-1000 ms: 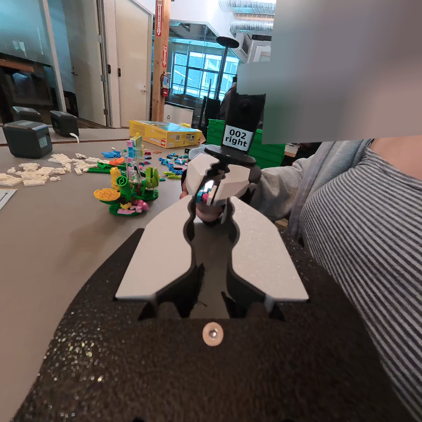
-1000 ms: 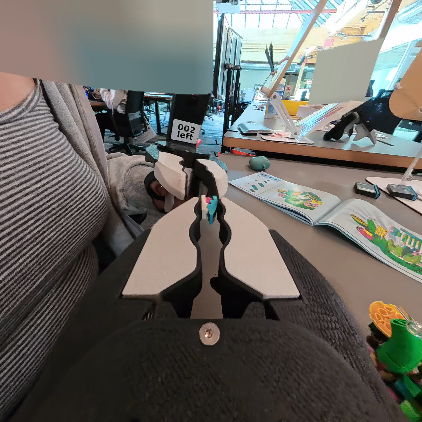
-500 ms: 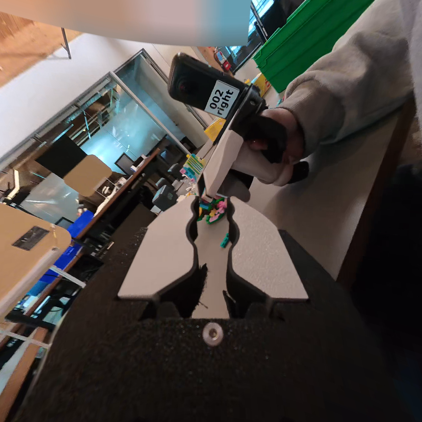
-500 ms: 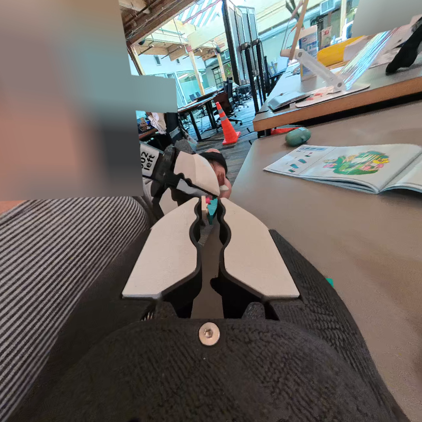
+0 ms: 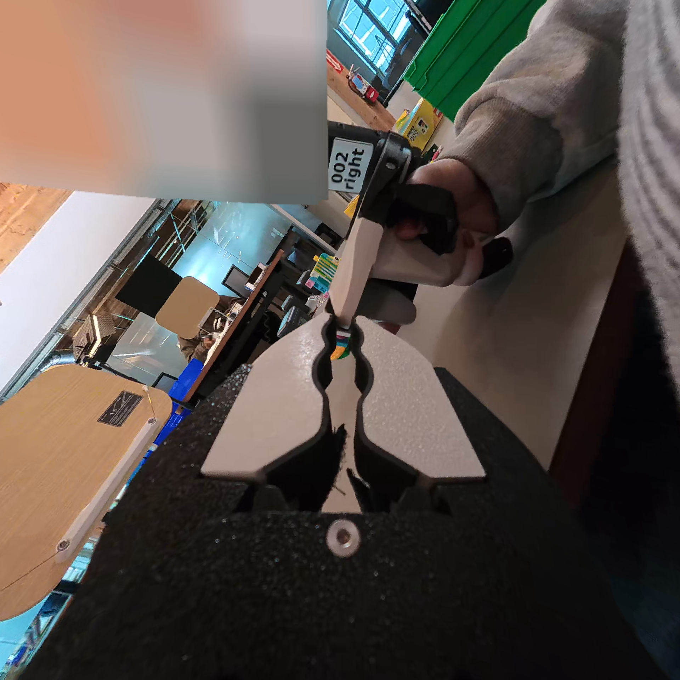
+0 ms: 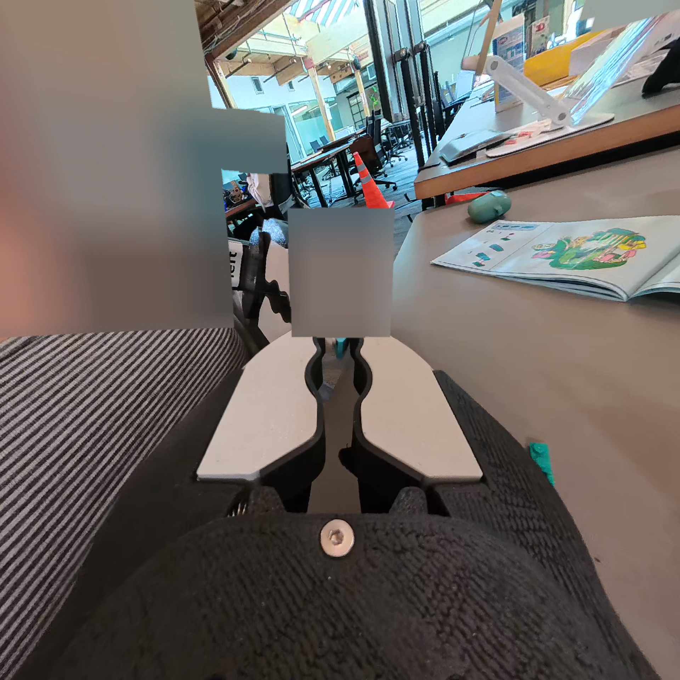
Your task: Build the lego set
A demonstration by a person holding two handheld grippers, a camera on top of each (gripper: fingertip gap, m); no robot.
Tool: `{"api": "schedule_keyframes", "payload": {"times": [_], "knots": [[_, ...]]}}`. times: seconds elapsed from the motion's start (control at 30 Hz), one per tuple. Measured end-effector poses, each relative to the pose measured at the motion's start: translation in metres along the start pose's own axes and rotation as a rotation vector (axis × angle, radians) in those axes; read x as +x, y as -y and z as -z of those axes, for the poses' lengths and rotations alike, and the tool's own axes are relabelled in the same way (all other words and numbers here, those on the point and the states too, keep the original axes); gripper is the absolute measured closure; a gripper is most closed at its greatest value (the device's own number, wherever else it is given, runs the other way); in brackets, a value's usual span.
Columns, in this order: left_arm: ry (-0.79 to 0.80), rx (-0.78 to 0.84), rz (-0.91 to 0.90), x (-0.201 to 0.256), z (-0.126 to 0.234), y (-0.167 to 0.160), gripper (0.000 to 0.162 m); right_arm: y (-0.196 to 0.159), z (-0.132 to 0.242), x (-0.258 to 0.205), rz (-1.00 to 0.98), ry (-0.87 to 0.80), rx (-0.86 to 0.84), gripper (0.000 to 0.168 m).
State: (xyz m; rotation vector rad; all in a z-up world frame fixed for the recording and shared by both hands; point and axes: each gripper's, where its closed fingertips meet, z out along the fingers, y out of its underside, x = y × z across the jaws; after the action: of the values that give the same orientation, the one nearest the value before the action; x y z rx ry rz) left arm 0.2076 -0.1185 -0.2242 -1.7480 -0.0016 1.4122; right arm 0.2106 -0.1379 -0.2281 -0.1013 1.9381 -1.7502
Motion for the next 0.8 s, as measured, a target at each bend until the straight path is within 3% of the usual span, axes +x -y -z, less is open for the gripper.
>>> {"api": "schedule_keyframes", "payload": {"times": [0.43,0.8], "knots": [[0.073,0.029,0.037,-0.007,0.0,0.007,0.156,0.012,0.002,-0.006,0.24,-0.05,0.124,0.157],[0.116,0.066,0.069,-0.012,0.001,0.013,0.156,0.018,0.002,-0.01,0.127,0.008,0.188,0.157]]}}
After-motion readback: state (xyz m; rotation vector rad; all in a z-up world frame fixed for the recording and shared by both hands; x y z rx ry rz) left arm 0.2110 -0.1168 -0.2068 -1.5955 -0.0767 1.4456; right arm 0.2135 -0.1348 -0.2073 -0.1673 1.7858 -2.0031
